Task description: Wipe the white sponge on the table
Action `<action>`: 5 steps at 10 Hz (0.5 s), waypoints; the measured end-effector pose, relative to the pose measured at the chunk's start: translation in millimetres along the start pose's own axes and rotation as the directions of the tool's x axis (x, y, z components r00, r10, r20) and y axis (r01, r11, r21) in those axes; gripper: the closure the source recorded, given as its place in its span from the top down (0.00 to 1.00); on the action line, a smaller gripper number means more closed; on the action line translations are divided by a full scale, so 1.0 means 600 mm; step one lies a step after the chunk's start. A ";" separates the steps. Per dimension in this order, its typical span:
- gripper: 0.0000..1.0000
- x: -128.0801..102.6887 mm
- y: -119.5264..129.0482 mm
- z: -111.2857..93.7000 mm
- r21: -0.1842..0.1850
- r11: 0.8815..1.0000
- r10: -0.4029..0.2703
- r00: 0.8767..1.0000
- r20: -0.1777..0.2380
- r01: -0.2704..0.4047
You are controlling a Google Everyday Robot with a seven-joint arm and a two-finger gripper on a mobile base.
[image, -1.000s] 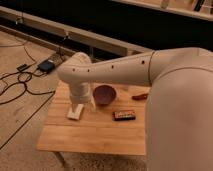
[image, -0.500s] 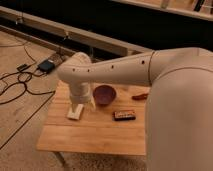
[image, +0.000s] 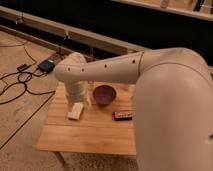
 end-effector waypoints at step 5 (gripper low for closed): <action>0.65 -0.056 0.063 0.059 0.049 0.987 -0.155 0.988 0.017 0.154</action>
